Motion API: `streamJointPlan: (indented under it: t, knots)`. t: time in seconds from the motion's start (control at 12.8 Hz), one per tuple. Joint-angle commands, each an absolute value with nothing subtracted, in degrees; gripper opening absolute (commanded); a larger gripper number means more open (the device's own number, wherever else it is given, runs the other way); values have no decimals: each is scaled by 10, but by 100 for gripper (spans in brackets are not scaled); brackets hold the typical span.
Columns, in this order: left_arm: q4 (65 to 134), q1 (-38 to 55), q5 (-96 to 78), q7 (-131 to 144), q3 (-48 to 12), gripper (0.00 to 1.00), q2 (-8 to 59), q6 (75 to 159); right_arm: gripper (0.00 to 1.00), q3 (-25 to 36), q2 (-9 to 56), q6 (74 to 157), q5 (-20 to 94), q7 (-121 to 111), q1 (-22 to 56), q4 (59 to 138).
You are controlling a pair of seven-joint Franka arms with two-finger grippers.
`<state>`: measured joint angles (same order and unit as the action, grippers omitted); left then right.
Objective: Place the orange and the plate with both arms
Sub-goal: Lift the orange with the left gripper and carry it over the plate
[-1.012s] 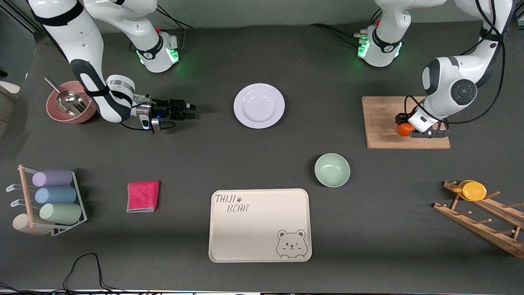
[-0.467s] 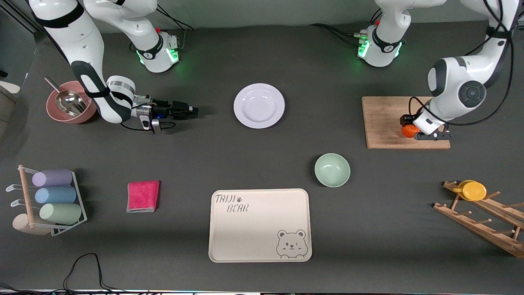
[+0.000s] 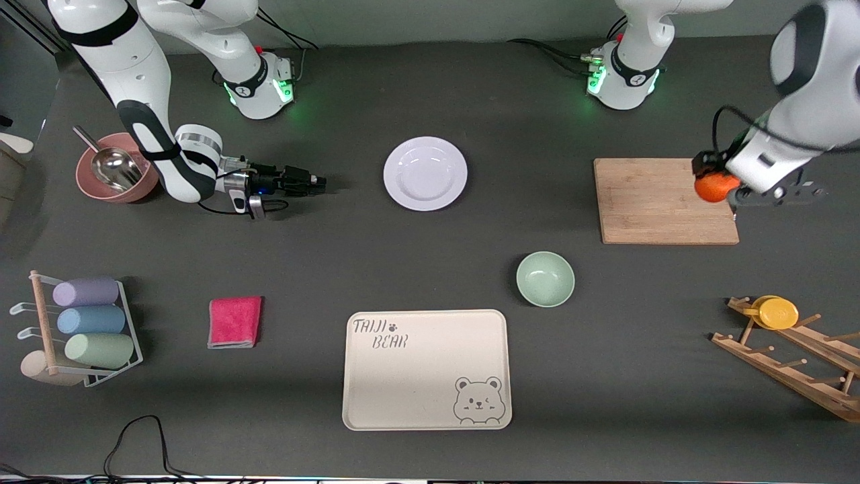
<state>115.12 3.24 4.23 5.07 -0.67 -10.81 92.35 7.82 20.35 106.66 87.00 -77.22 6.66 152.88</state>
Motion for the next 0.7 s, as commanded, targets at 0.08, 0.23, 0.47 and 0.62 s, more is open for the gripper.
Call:
streamJointPlan:
  t: [0.08, 0.23, 0.47, 0.62]
  knots:
    - [1075, 39, -19, 133, -51, 0, -84, 869, 45, 79, 225, 1063, 885, -791, 73, 1520]
    - [1075, 40, -64, 219, -109, 0, -66, 901, 45, 79, 234, 1063, 885, -802, 73, 1518]
    - [1075, 47, -74, 397, -226, 0, -11, 993, 45, 79, 241, 1063, 885, -809, 72, 1516]
    - [1074, 53, -68, 495, -288, 0, 41, 1063, 45, 79, 244, 1063, 885, -809, 72, 1514]
